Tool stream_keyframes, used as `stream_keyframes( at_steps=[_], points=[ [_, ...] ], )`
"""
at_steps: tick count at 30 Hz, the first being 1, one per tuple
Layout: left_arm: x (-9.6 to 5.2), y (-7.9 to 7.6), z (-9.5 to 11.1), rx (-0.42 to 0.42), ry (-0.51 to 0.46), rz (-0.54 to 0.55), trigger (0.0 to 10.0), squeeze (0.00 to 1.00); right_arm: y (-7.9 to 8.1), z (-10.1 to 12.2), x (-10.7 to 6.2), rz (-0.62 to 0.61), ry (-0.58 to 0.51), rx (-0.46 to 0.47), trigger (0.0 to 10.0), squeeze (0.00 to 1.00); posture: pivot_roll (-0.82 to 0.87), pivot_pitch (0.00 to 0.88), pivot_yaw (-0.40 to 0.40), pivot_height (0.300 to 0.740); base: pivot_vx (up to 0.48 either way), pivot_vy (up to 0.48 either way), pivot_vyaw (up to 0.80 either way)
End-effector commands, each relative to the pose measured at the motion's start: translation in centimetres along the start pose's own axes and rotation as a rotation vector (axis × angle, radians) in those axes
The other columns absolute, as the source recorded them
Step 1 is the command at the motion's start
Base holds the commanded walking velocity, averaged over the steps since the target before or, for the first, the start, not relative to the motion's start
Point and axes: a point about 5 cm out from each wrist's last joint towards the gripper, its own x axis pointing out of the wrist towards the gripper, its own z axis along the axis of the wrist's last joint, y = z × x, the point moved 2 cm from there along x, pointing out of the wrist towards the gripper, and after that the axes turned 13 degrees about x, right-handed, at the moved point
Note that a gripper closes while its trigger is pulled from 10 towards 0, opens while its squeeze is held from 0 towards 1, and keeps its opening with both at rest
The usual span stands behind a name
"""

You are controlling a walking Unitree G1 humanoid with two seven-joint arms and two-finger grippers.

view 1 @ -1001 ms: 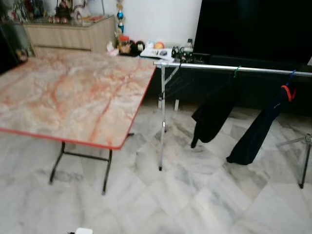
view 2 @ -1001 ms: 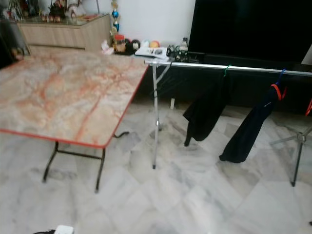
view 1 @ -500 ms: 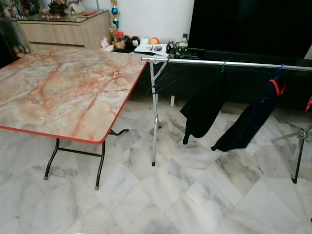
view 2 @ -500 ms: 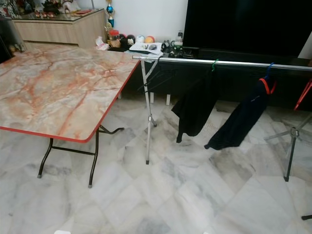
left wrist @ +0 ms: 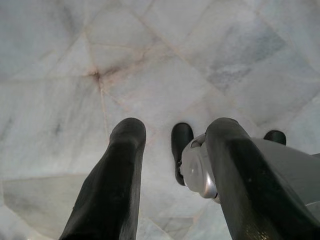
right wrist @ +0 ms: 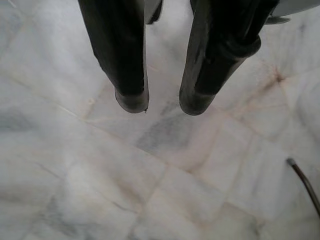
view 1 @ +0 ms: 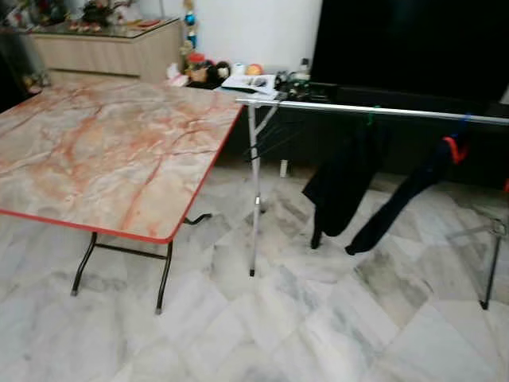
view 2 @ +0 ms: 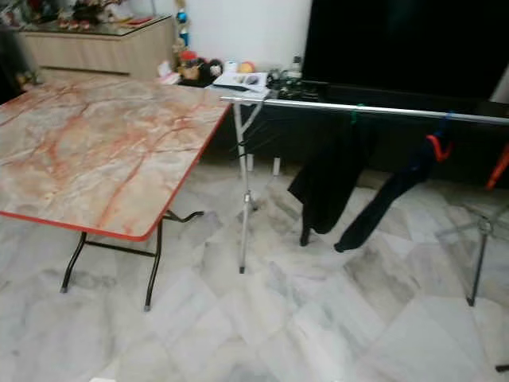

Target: Hang hanger

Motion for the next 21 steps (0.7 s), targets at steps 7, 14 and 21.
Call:
stream_keyframes(
  at_steps=[7, 14, 21],
  points=[
    [-0.07, 0.09, -0.28, -0.010, 0.010, -0.002, 10.0, 0.00, -0.28, -0.06, -0.06, -0.006, 0.007, -0.010, 10.0, 0.00, 0.19, 0.004, -0.018, 0.740, 0.262, 0.000, -0.44],
    [-0.09, -0.01, -0.34, -0.006, 0.010, -0.008, 10.0, 0.00, -0.27, -0.03, -0.08, -0.002, 0.002, -0.014, 10.0, 0.00, 0.18, 0.000, -0.018, 0.740, 0.265, 0.000, 0.00],
    [-0.08, -0.22, -0.37, -0.005, 0.011, -0.014, 10.0, 0.00, -0.38, -0.08, -0.12, -0.002, 0.003, -0.015, 10.0, 0.00, 0.18, 0.000, -0.020, 0.740, 0.270, 0.000, 0.00]
  ],
)
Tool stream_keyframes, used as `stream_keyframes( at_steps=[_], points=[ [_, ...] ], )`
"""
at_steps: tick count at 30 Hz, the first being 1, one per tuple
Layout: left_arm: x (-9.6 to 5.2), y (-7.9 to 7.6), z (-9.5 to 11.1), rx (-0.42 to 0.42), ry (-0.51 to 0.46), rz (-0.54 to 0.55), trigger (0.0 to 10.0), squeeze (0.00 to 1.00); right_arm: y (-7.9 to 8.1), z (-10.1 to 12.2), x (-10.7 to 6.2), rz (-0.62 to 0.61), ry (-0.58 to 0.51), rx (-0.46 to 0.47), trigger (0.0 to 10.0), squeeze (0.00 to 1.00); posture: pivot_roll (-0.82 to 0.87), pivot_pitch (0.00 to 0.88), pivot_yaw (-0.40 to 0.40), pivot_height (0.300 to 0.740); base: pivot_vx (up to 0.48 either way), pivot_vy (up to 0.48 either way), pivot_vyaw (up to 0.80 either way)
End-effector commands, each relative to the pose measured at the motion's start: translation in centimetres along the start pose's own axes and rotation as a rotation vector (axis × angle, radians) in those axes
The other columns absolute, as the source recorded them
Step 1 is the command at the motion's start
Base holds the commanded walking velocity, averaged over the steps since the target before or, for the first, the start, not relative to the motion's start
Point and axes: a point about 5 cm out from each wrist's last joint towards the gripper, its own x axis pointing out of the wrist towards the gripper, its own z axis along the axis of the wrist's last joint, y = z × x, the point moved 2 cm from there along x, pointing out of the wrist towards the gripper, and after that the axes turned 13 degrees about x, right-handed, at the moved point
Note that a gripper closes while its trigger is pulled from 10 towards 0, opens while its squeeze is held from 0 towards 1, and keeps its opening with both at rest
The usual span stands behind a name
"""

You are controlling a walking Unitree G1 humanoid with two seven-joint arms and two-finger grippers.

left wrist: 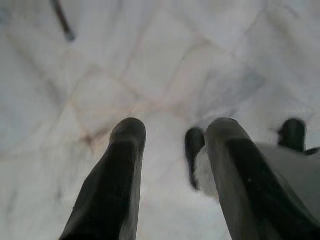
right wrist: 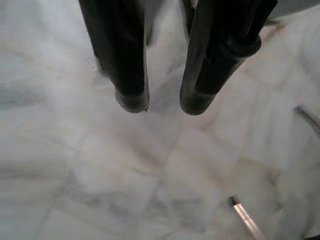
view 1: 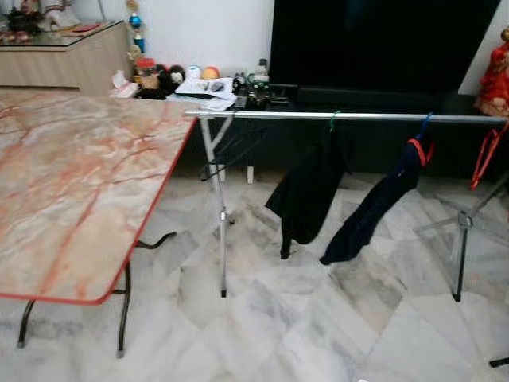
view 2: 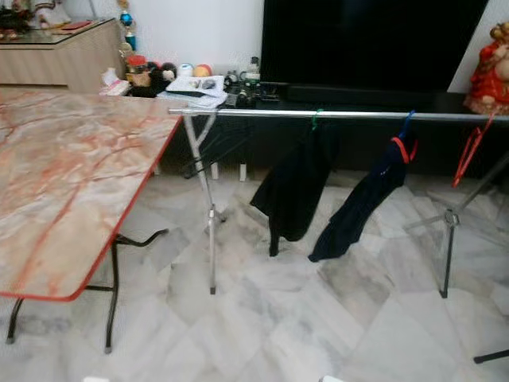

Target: Hang hanger

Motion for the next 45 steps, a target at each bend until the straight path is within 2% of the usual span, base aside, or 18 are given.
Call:
stream_keyframes(
  at_steps=[1, 22, 25, 27, 28, 30, 33, 38, 42, 43, 45],
  points=[
    [-0.2, 0.1, -0.6, -0.006, 0.020, 0.000, 10.0, 0.00, 0.1, 0.3, 0.1, 0.000, -0.011, 0.002, 10.0, 0.00, 0.18, 0.000, -0.021, 0.740, 0.274, 0.000, 0.00],
    [-0.1, 0.2, -0.6, -0.001, 0.025, -0.001, 10.0, 0.00, 0.3, 0.4, 0.1, -0.009, -0.011, -0.002, 10.0, 0.00, 0.17, 0.000, -0.019, 0.740, 0.275, 0.000, 0.00],
    [-0.1, 0.1, -0.7, -0.006, 0.029, -0.001, 10.0, 0.00, 0.0, 1.3, 0.1, -0.044, -0.089, -0.065, 10.0, 0.00, 0.17, 0.000, -0.020, 0.740, 0.276, 0.000, 0.00],
    [-0.2, 0.1, -0.8, -0.003, 0.033, -0.004, 10.0, 0.00, -0.3, 3.1, -0.5, -0.125, -0.280, -0.160, 10.0, 0.00, 0.16, 0.000, -0.012, 0.740, 0.276, 0.000, 0.00],
    [-0.2, 0.1, -0.8, -0.003, 0.033, -0.004, 10.0, 0.00, -0.3, 3.1, -0.5, -0.125, -0.280, -0.160, 10.0, 0.00, 0.16, 0.000, -0.012, 0.740, 0.277, 0.000, 0.00],
    [-0.2, 0.1, -0.9, -0.003, 0.038, -0.003, 10.0, 0.00, 0.2, 4.0, -0.8, -0.092, -0.373, -0.150, 10.0, 0.00, 0.14, 0.000, -0.012, 0.740, 0.277, 0.000, 0.00],
    [-0.3, 0.2, -1.1, 0.001, 0.044, -0.004, 10.0, 0.00, 0.6, 4.3, -1.0, -0.047, -0.409, -0.157, 10.0, 0.00, 0.14, 0.000, -0.011, 0.740, 0.276, 0.000, 0.00],
    [-0.3, 0.2, -1.3, 0.003, 0.049, -0.005, 10.0, 0.00, 0.5, 4.3, -1.1, -0.073, -0.425, -0.158, 10.0, 0.00, 0.12, 0.000, -0.017, 0.740, 0.275, 0.000, 0.00],
    [-0.4, 0.3, -1.4, 0.000, 0.053, -0.002, 10.0, 0.00, -0.2, 3.8, -1.1, -0.139, -0.406, -0.137, 10.0, 0.00, 0.12, 0.000, -0.027, 0.740, 0.276, 0.000, 0.00],
    [-0.4, 0.3, -1.5, -0.003, 0.056, 0.001, 10.0, 0.00, -0.8, 3.5, -1.2, -0.199, -0.402, -0.108, 10.0, 0.00, 0.12, 0.000, -0.029, 0.740, 0.277, 0.000, 0.00],
    [-0.4, 0.4, -1.6, -0.004, 0.058, 0.003, 10.0, 0.00, -1.5, 3.7, -1.5, -0.270, -0.426, -0.111, 10.0, 0.00, 0.12, 0.000, -0.030, 0.740, 0.276, 0.000, 0.00]
  ],
)
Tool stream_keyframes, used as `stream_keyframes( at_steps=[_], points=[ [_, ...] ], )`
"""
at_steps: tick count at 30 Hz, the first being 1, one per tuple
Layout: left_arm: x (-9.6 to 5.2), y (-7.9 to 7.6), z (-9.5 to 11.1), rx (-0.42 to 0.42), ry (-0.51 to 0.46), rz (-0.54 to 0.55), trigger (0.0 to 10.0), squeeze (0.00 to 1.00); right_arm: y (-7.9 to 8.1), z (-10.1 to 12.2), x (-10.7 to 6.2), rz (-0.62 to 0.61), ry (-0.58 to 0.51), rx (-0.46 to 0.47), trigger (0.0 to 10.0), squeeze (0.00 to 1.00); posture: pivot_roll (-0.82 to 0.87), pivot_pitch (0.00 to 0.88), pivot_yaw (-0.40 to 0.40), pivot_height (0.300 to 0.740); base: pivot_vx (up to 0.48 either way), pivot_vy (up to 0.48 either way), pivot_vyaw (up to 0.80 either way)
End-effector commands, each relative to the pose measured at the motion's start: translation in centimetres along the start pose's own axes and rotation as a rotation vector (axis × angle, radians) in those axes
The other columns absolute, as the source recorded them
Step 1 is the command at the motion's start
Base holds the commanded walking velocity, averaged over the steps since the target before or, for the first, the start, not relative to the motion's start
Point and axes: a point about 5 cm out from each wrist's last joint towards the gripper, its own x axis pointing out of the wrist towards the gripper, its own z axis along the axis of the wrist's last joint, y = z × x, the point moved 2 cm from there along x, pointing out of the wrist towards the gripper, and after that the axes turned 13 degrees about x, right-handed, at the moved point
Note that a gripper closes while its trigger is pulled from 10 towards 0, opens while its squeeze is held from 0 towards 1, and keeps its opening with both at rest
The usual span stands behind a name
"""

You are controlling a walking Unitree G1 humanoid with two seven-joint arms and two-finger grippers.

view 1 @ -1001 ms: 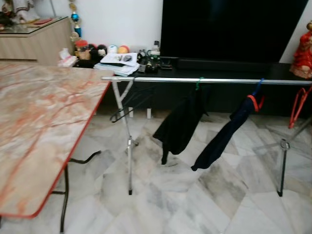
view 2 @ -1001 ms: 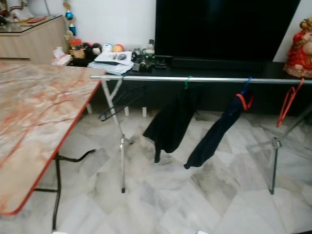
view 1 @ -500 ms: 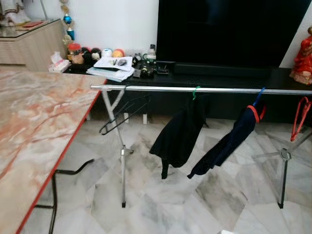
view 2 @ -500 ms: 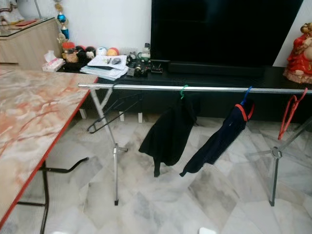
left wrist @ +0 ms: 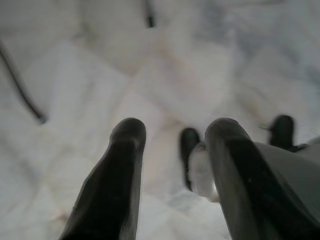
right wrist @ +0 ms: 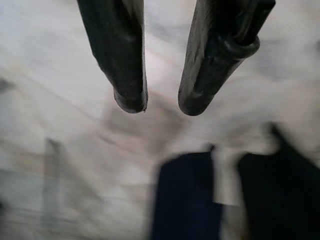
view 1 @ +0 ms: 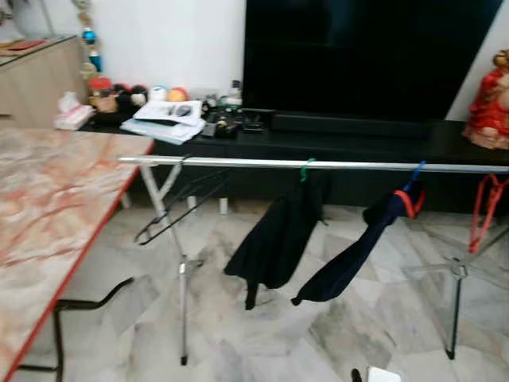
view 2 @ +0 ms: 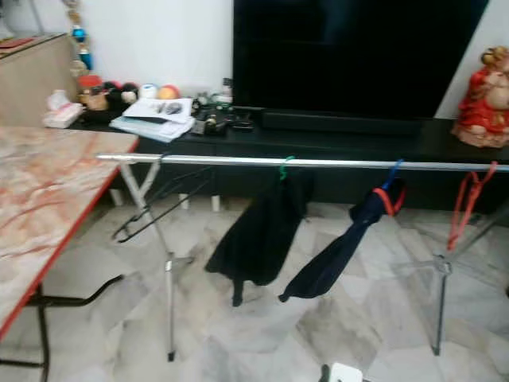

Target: Hang hanger

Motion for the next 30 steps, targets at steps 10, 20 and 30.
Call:
stream_keyframes(
  at_steps=[10, 20, 30],
  points=[
    [-0.5, 0.9, -1.4, -0.006, 0.029, 0.023, 10.0, 0.00, -8.3, 7.0, 0.1, -0.213, -0.334, -0.054, 10.0, 0.00, 0.13, 0.000, -0.022, 0.740, 0.246, 0.000, 0.00],
    [-0.5, 1.2, -1.1, 0.016, 0.017, 0.034, 10.0, 0.00, -8.1, 3.6, -0.2, -0.188, -0.109, 0.021, 10.0, 0.00, 0.11, 0.000, -0.009, 0.740, 0.000, 0.000, 0.00],
    [-0.2, 1.2, -0.2, 0.024, -0.001, 0.036, 10.0, 0.00, -7.7, -1.6, -0.4, -0.104, 0.251, -0.067, 10.0, 0.00, 0.13, 0.000, 0.001, 0.740, 0.000, 0.000, 0.00]
  ],
)
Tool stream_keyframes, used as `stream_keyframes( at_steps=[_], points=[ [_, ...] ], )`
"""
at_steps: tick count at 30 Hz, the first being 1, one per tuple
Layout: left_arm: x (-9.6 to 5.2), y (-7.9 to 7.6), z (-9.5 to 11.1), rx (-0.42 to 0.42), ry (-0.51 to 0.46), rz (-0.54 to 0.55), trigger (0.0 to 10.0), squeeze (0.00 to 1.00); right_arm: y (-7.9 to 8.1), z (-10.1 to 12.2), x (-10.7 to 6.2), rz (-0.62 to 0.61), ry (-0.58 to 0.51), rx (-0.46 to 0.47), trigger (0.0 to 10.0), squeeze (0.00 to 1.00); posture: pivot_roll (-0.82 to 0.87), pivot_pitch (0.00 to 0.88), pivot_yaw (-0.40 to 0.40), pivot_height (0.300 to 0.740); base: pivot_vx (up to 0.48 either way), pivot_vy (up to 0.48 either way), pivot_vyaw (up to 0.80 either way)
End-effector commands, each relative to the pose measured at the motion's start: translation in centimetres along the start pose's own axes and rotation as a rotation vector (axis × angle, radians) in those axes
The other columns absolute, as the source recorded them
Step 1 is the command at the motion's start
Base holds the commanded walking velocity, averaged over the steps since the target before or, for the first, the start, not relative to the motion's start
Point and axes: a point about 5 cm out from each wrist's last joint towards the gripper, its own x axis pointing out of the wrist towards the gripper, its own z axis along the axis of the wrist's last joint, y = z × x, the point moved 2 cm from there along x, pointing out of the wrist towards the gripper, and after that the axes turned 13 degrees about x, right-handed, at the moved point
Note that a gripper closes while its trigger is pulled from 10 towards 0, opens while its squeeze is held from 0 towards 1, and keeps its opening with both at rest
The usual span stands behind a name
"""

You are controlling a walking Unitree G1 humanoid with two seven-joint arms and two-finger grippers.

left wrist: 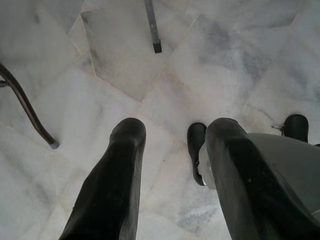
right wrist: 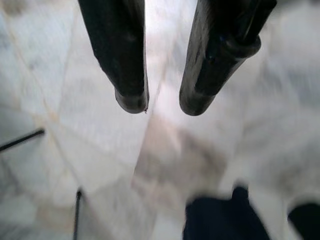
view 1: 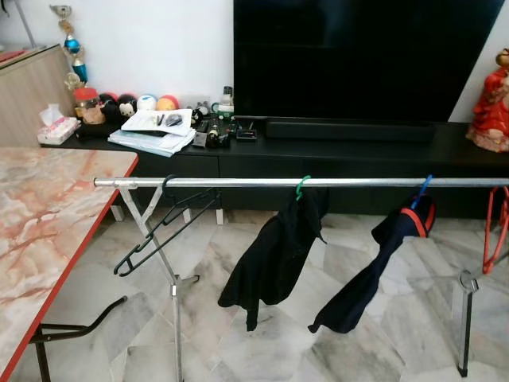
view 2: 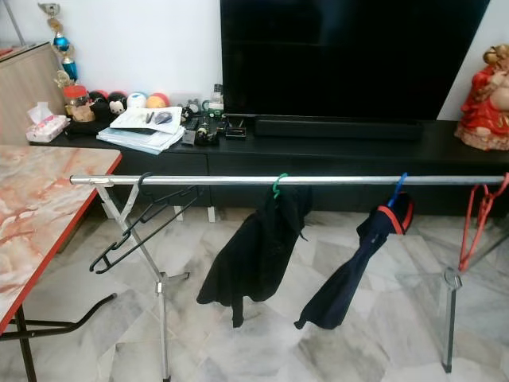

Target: Hang hanger

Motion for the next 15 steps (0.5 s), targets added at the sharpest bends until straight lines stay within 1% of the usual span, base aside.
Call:
stream_keyframes(
  at_steps=[1, 2, 3, 5, 6, 7, 12, 15],
  points=[
    [0.1, 0.0, 0.1, 0.002, 0.002, 0.000, 10.0, 0.00, -0.4, 0.2, 0.2, -0.018, 0.013, -0.021, 10.0, 0.00, 0.13, 0.000, 0.001, 0.740, 0.000, 0.000, 0.00],
    [0.1, 0.1, 0.3, -0.001, -0.004, 0.003, 10.0, 0.00, -1.0, 0.0, 0.2, -0.041, 0.035, 0.012, 10.0, 0.00, 0.12, 0.000, 0.010, 0.740, 0.000, 0.000, 0.00],
    [0.1, 0.1, 0.3, -0.002, -0.005, 0.004, 10.0, 0.00, -1.1, 0.0, 0.2, -0.044, 0.042, 0.021, 10.0, 0.00, 0.12, 0.000, 0.010, 0.740, 0.000, 0.000, 0.00],
    [0.1, 0.1, 0.4, 0.007, -0.005, -0.001, 10.0, 0.00, -1.4, -0.3, 0.2, -0.044, 0.080, 0.017, 10.0, 0.00, 0.12, 0.000, 0.014, 0.740, 0.000, 0.000, 0.00],
    [0.1, 0.2, 0.5, 0.006, -0.005, 0.001, 10.0, 0.00, -1.5, -0.8, 0.2, -0.042, 0.123, 0.026, 10.0, 0.00, 0.12, 0.000, 0.018, 0.740, 0.000, 0.000, 0.00],
    [0.1, 0.2, 0.5, 0.002, -0.006, 0.003, 10.0, 0.00, -1.4, -0.9, 0.3, -0.037, 0.139, 0.033, 10.0, 0.00, 0.12, 0.000, 0.018, 0.740, 0.000, 0.000, 0.00],
    [0.2, 0.2, 0.5, -0.006, -0.002, 0.004, 10.0, 0.00, -1.1, -0.7, 0.5, 0.026, 0.162, 0.034, 10.0, 0.00, 0.12, 0.000, 0.017, 0.740, 0.000, 0.000, 0.00],
    [0.1, 0.2, 0.5, -0.004, -0.001, 0.002, 10.0, 0.00, -1.1, -0.5, 0.5, 0.036, 0.162, 0.048, 10.0, 0.00, 0.12, 0.000, 0.015, 0.740, 0.000, 0.000, 0.00]
  ],
)
